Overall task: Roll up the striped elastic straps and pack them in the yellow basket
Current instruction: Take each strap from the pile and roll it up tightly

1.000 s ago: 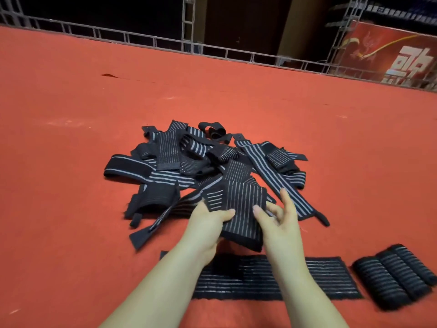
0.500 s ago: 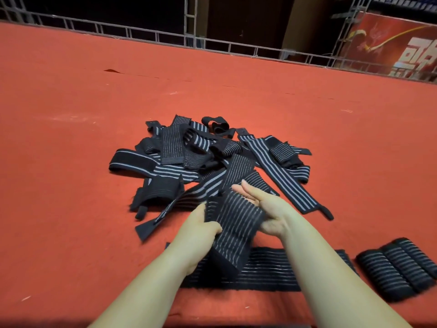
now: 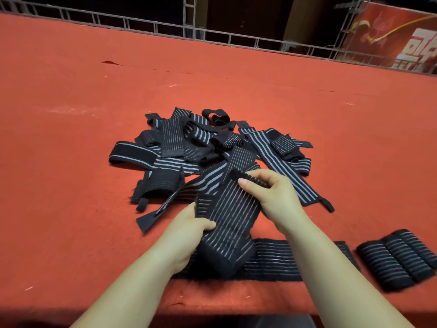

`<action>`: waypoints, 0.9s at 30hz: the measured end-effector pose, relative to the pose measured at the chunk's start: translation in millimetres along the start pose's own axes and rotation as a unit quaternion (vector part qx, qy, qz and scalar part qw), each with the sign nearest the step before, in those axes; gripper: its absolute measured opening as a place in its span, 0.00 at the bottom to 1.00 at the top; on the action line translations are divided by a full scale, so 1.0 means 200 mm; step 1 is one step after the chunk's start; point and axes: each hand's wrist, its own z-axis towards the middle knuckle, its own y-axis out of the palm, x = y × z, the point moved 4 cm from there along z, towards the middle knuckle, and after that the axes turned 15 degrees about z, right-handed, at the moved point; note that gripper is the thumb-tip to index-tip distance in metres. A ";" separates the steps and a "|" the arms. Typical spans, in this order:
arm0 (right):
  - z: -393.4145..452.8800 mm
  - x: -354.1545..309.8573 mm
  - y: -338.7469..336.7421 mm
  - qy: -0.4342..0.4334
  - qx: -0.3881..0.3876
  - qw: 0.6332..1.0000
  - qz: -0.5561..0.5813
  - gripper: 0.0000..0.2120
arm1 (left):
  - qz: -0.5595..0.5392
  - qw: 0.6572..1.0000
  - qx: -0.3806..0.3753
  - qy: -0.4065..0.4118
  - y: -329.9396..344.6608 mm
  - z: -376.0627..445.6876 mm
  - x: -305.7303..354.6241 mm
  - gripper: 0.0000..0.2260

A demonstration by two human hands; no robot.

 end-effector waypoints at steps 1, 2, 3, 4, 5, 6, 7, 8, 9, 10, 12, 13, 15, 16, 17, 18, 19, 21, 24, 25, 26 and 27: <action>-0.02 -0.03 -0.01 -0.012 0.017 1.000 0.019 0.05 | -0.026 1.000 -0.011 -0.004 0.01 0.00 0.01 0.14; -0.04 -0.05 -0.02 -0.018 0.039 0.998 0.047 0.04 | -0.045 0.999 -0.019 -0.007 0.03 0.00 0.01 0.13; -0.05 -0.07 -0.04 -0.019 0.064 0.995 0.078 0.04 | -0.056 0.998 -0.028 -0.006 0.05 0.00 0.02 0.12; -0.07 -0.09 -0.06 -0.016 0.087 0.990 0.108 0.04 | -0.060 0.997 -0.040 -0.005 0.09 0.00 0.02 0.12; -0.09 -0.10 -0.08 -0.013 0.103 0.987 0.126 0.05 | -0.056 0.996 -0.062 -0.003 0.15 0.00 0.02 0.11; -0.11 -0.12 -0.11 -0.012 0.107 0.986 0.130 0.05 | -0.047 0.994 -0.098 0.000 0.21 0.00 0.01 0.11; -0.12 -0.13 -0.13 -0.012 0.101 0.988 0.120 0.05 | -0.031 0.989 -0.143 0.004 0.29 -0.01 0.01 0.12; -0.14 -0.15 -0.15 -0.016 0.091 0.991 0.099 0.06 | -0.012 0.982 -0.190 0.006 0.37 -0.01 0.01 0.13; -0.16 -0.17 -0.18 -0.028 0.086 0.994 0.064 0.06 | 0.010 0.972 -0.233 0.009 0.43 -0.02 0.01 0.14; -0.17 -0.19 -0.21 -0.048 0.086 0.995 0.013 0.07 | 0.032 0.963 -0.268 0.011 0.49 -0.03 0.01 0.15; -0.19 -0.24 -0.28 -0.096 0.085 0.985 -0.116 0.08 | 0.092 0.943 -0.319 0.013 0.58 -0.03 0.02 0.17; -0.19 -0.26 -0.31 -0.114 0.078 0.975 -0.177 0.09 | 0.134 0.932 -0.336 0.020 0.60 -0.04 0.01 0.16; -0.20 -0.26 -0.34 -0.125 0.054 0.958 -0.252 0.10 | 0.212 0.910 -0.352 0.047 0.63 -0.05 0.01 0.12; -0.19 -0.25 -0.35 -0.117 0.039 0.955 -0.269 0.10 | 0.231 0.910 -0.338 0.058 0.63 -0.04 0.00 0.11; -0.19 -0.23 -0.36 -0.102 0.019 0.955 -0.278 0.10 | 0.235 0.920 -0.308 0.064 0.60 -0.03 -0.01 0.10; -0.19 -0.20 -0.35 -0.080 -0.006 0.956 -0.283 0.10 | 0.230 0.934 -0.266 0.062 0.56 -0.02 -0.01 0.13; -0.18 -0.17 -0.34 -0.058 -0.031 0.956 -0.287 0.10 | 0.205 0.951 -0.225 0.050 0.51 0.00 -0.02 0.18; -0.17 -0.11 -0.30 -0.033 -0.069 0.950 -0.302 0.11 | 0.124 0.976 -0.178 0.011 0.40 0.02 -0.04 0.24; -0.14 -0.02 -0.19 -0.019 -0.109 0.952 -0.284 0.10 | 0.059 0.988 -0.146 0.002 0.26 0.01 -0.05 0.07; -0.13 0.02 -0.14 -0.007 -0.127 0.956 -0.265 0.09 | 0.091 0.989 -0.120 0.011 0.20 0.02 -0.06 0.07; -0.12 0.06 -0.09 0.003 -0.147 0.957 -0.249 0.08 | 0.126 0.987 -0.093 0.019 0.15 0.02 -0.08 0.09; -0.11 0.10 -0.03 0.008 -0.161 0.956 -0.244 0.08 | 0.155 0.985 -0.073 0.023 0.10 0.03 -0.10 0.10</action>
